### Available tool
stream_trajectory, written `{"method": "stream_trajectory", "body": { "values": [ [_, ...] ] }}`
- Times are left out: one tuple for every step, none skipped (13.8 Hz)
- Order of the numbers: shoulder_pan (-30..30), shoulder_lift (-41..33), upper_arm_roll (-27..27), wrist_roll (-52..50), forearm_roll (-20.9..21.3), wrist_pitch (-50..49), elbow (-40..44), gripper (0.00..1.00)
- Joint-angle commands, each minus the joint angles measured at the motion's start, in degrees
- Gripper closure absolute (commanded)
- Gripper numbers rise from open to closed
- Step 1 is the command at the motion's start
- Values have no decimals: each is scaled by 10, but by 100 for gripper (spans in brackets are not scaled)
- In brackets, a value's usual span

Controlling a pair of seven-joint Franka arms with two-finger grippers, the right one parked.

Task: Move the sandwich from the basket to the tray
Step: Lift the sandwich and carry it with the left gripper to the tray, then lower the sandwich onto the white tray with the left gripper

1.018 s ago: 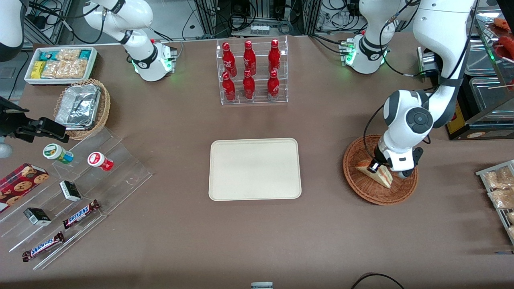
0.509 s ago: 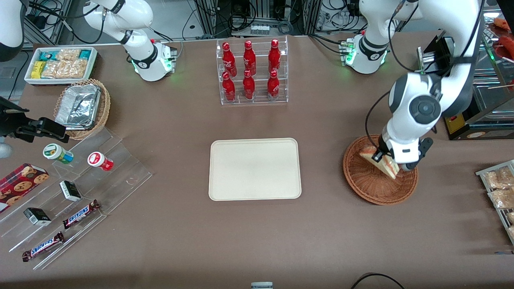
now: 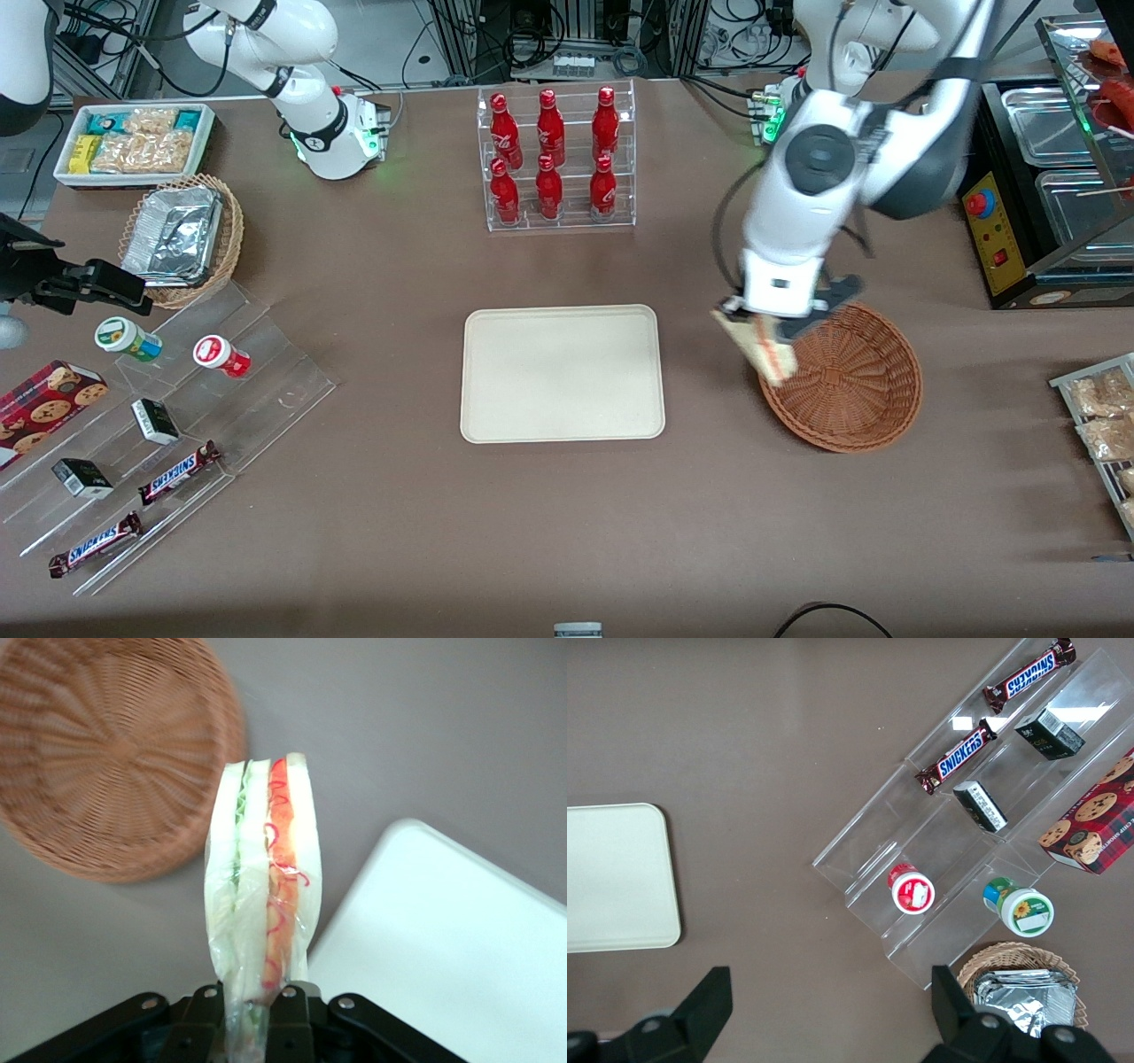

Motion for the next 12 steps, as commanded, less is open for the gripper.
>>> {"method": "stream_trajectory", "body": {
  "values": [
    [-67, 70, 8, 0, -5, -10, 82, 100],
    [-86, 95, 8, 1, -4, -7, 102, 100],
    [-102, 127, 8, 1, -4, -8, 136, 100],
    [-108, 158, 7, 8, -4, -7, 165, 100],
    [-114, 181, 3, 17, -4, -7, 191, 100],
    [-123, 207, -1, 20, -3, -7, 218, 100],
    [-130, 226, -4, 24, 1, -4, 234, 100],
    [-140, 243, -4, 41, 2, 9, 243, 100],
    [-144, 253, -4, 67, 0, 29, 247, 100],
    [-147, 265, -5, 81, 0, 52, 248, 100],
    [-155, 274, -5, 82, 0, 70, 248, 100],
    [-163, 290, -5, 83, 2, 91, 248, 100]
  ]
}}
